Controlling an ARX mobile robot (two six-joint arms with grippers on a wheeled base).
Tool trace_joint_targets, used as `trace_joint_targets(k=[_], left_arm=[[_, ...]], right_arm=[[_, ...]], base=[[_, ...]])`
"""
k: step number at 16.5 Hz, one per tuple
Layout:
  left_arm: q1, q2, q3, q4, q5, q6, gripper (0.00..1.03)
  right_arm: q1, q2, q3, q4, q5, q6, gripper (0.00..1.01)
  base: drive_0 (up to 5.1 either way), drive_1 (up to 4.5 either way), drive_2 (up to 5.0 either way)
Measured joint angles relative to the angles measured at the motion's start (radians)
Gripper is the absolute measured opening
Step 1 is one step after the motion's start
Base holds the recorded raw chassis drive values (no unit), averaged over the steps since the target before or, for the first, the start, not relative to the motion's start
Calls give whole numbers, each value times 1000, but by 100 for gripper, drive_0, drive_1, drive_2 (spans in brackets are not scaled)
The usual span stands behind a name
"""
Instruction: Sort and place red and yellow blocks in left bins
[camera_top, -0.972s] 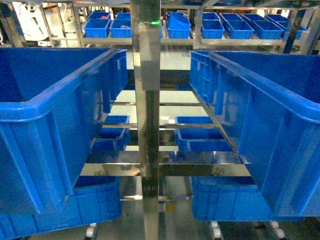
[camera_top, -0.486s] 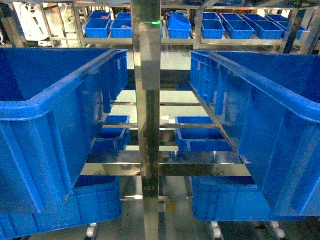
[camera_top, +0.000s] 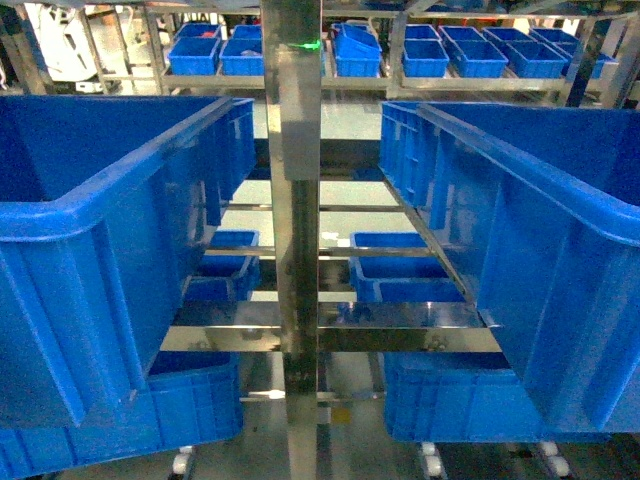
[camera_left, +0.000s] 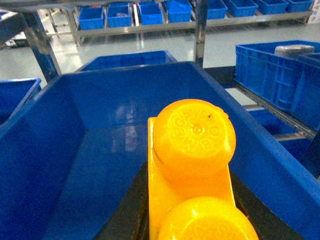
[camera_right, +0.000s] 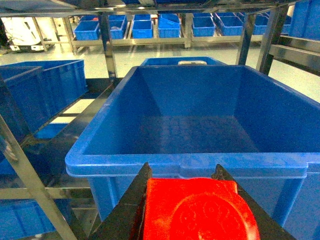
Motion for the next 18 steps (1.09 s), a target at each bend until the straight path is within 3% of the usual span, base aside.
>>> trace_joint_targets(k=[7, 10, 18], left_arm=[[15, -5, -9, 21, -4, 10, 27], [23, -7, -11, 19, -3, 10, 27], [28, -5, -12, 17, 0, 6, 27]], right_arm=[[-1, 18, 12, 13, 0, 0, 28], [-6, 101, 135, 36, 2, 0, 28], [2, 125, 141, 33, 5, -1, 28]], base=[[0, 0, 0], [0, 0, 0], [0, 0, 0]])
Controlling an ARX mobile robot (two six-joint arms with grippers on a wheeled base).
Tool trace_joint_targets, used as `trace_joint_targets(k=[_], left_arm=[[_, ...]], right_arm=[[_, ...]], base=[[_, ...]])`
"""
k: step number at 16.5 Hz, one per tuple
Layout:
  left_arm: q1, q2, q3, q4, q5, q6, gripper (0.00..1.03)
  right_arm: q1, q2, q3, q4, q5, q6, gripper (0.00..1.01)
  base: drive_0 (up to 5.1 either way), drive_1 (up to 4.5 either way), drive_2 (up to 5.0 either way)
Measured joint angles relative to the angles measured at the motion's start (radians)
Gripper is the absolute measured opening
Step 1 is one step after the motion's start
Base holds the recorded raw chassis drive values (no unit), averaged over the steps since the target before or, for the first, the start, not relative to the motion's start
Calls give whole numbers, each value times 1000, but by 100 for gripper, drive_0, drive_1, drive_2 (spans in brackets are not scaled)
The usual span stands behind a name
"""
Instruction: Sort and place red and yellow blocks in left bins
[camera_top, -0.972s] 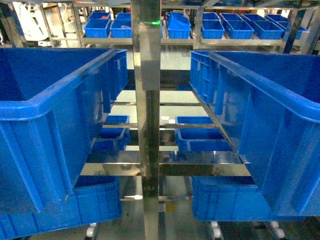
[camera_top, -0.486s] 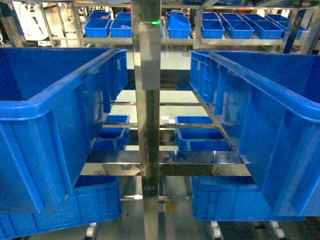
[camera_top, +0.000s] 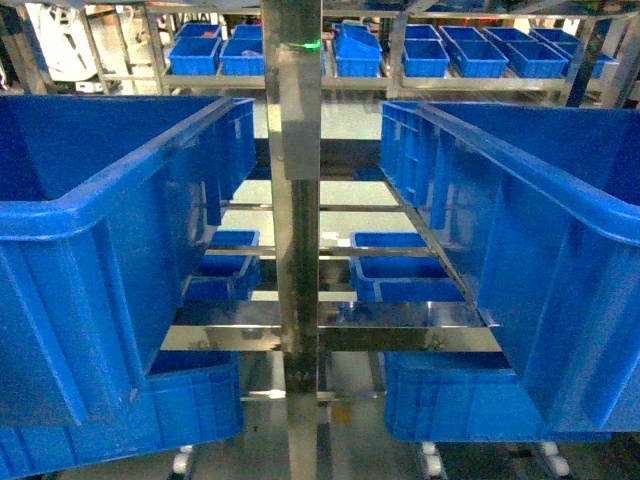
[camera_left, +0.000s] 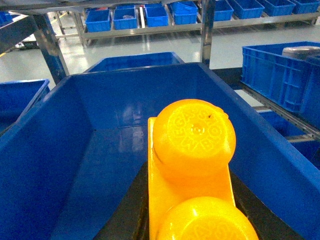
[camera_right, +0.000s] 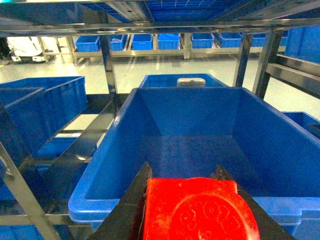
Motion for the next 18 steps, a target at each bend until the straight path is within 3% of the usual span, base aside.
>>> trace_joint_targets(k=[5, 13, 18], left_arm=[[0, 0, 0, 0, 0, 0, 27], [0, -2, -4, -2, -3, 0, 27], [0, 2, -4, 0, -3, 0, 27]], right_arm=[[0, 0, 0, 0, 0, 0, 28], [0, -5, 0, 2, 0, 0, 28], [0, 1, 0, 0, 0, 0, 28]], base=[[0, 0, 0], [2, 428, -424], [-1, 49, -51]])
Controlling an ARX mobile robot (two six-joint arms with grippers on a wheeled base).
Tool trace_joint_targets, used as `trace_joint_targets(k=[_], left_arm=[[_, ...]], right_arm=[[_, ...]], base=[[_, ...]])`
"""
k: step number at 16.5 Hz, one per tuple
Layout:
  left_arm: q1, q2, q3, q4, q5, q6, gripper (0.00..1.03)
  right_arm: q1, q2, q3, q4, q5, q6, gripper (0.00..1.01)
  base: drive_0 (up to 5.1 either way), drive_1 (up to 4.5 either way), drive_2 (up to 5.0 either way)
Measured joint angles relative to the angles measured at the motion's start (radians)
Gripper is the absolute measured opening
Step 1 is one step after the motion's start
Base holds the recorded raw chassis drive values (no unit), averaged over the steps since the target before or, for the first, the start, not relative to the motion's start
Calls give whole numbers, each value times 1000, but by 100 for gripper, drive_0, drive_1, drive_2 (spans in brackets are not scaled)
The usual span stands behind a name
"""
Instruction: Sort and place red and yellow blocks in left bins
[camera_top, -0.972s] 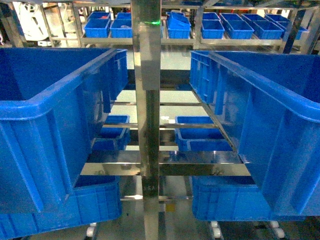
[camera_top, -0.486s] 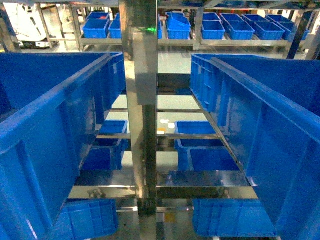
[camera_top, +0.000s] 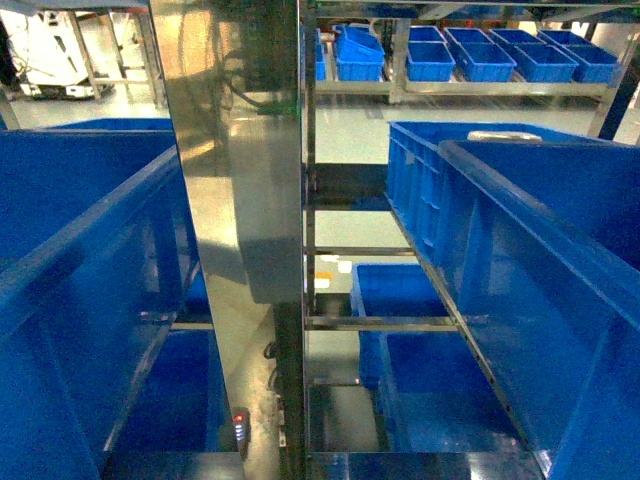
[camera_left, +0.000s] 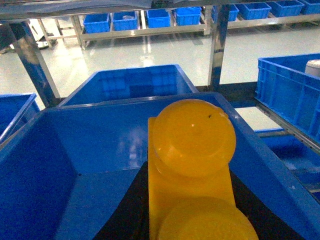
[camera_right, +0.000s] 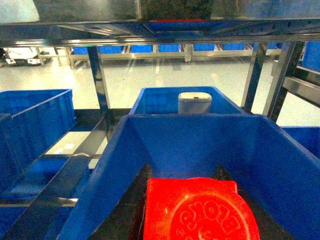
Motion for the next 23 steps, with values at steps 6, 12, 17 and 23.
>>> trace_joint_targets(k=[6, 12, 17, 23], left_arm=[[0, 0, 0, 0, 0, 0, 27], [0, 0, 0, -1, -1, 0, 27], [0, 0, 0, 0, 0, 0, 27], [0, 0, 0, 0, 0, 0, 27]], right_arm=[[-3, 349, 24, 97, -42, 37, 28], [-3, 790, 224, 179, 17, 55, 28], [11, 1038, 316, 245, 98, 62, 28], [63, 505, 135, 102, 109, -3, 98]], base=[[0, 0, 0], [0, 0, 0], [0, 0, 0], [0, 0, 0]])
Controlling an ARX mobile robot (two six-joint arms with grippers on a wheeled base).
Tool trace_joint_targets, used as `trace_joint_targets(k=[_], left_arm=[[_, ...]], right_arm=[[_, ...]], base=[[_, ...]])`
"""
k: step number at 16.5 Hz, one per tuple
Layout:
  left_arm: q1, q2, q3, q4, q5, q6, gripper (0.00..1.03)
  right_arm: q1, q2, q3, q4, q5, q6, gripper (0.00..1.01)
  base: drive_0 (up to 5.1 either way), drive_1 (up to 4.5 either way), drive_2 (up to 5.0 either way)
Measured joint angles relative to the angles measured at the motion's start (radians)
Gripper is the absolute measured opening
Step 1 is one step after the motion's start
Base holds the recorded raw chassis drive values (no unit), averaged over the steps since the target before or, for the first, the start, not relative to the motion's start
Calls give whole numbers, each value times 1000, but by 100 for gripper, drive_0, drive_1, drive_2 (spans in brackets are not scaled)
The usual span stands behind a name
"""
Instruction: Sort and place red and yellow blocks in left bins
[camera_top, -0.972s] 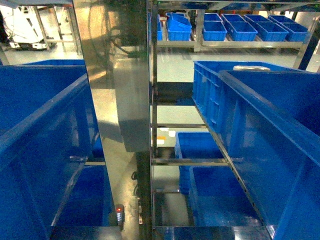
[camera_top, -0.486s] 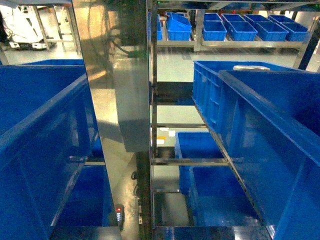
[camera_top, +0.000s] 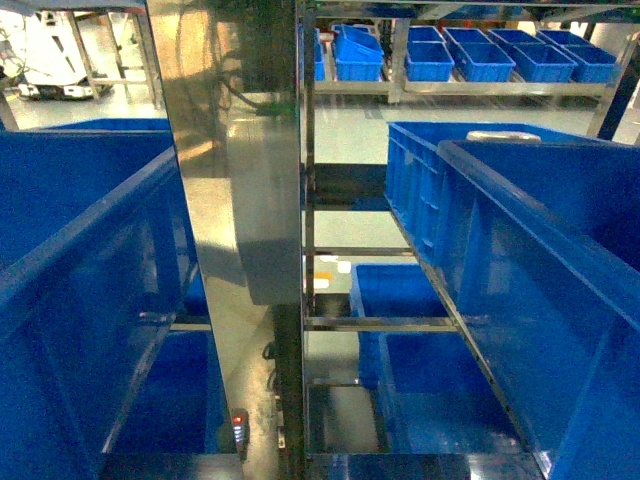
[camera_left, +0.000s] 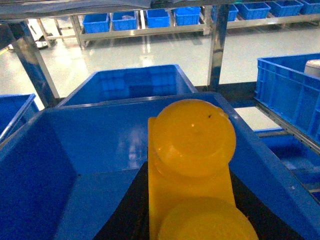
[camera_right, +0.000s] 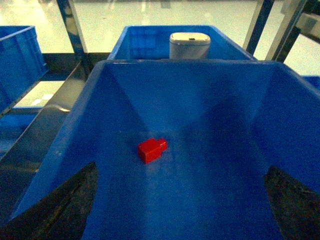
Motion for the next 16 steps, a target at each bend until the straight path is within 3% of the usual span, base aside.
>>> trace_joint_targets(k=[1, 7, 14, 15, 16], left_arm=[[0, 0, 0, 0, 0, 0, 27], [0, 0, 0, 0, 0, 0, 27], [0, 0, 0, 0, 0, 0, 27], [0, 0, 0, 0, 0, 0, 27], [0, 0, 0, 0, 0, 0, 27]], right_arm=[[0, -291, -83, -119, -19, -57, 98], [-48, -461, -101, -243, -58, -91, 98], [-124, -675, -101, -375, -144, -110, 98], [-151, -729, -99, -378, -183, -110, 98], [-150, -735, -95, -377, -193, -109, 98]], base=[[0, 0, 0], [0, 0, 0], [0, 0, 0], [0, 0, 0], [0, 0, 0]])
